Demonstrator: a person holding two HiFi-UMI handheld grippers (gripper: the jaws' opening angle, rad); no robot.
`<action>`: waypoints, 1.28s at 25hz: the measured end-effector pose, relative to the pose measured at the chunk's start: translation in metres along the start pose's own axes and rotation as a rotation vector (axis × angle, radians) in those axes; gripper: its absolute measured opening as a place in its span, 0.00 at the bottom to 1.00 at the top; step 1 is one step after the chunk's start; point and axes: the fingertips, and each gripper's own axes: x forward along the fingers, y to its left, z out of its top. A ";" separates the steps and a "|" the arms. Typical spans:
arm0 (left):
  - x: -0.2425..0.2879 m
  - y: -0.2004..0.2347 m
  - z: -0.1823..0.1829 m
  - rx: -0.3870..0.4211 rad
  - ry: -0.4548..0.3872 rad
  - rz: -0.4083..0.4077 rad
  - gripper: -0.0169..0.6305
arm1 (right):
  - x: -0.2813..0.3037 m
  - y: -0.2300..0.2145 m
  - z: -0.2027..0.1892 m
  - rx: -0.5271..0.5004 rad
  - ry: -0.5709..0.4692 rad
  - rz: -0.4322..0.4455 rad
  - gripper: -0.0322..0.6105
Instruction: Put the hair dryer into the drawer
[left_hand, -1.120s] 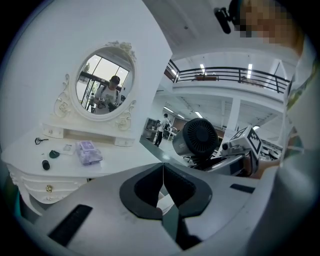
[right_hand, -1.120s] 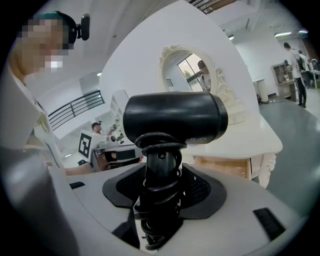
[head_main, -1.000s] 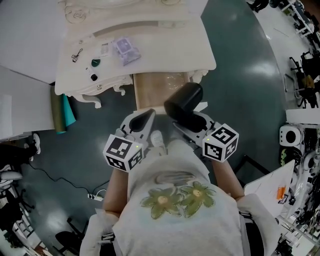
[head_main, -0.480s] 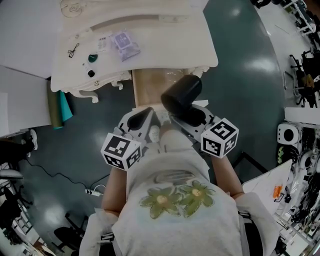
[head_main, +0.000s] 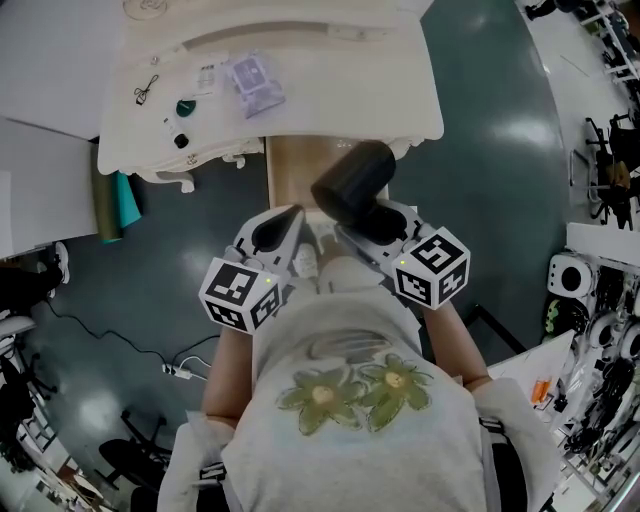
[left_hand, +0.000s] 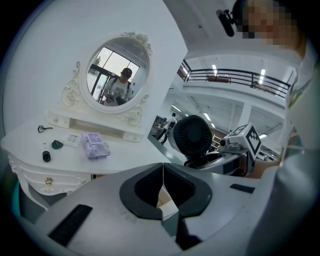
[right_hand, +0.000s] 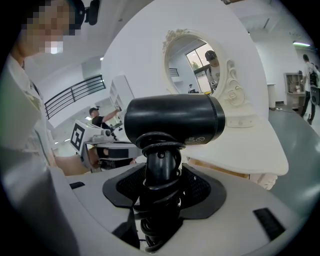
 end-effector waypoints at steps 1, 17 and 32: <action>0.001 0.001 0.001 -0.001 0.002 0.006 0.04 | 0.002 -0.001 0.000 -0.005 0.008 0.002 0.39; 0.004 0.026 0.004 -0.019 0.022 0.082 0.04 | 0.038 -0.030 -0.015 -0.137 0.165 -0.003 0.39; 0.013 0.041 -0.001 -0.056 0.042 0.119 0.04 | 0.060 -0.049 -0.029 -0.164 0.247 0.034 0.39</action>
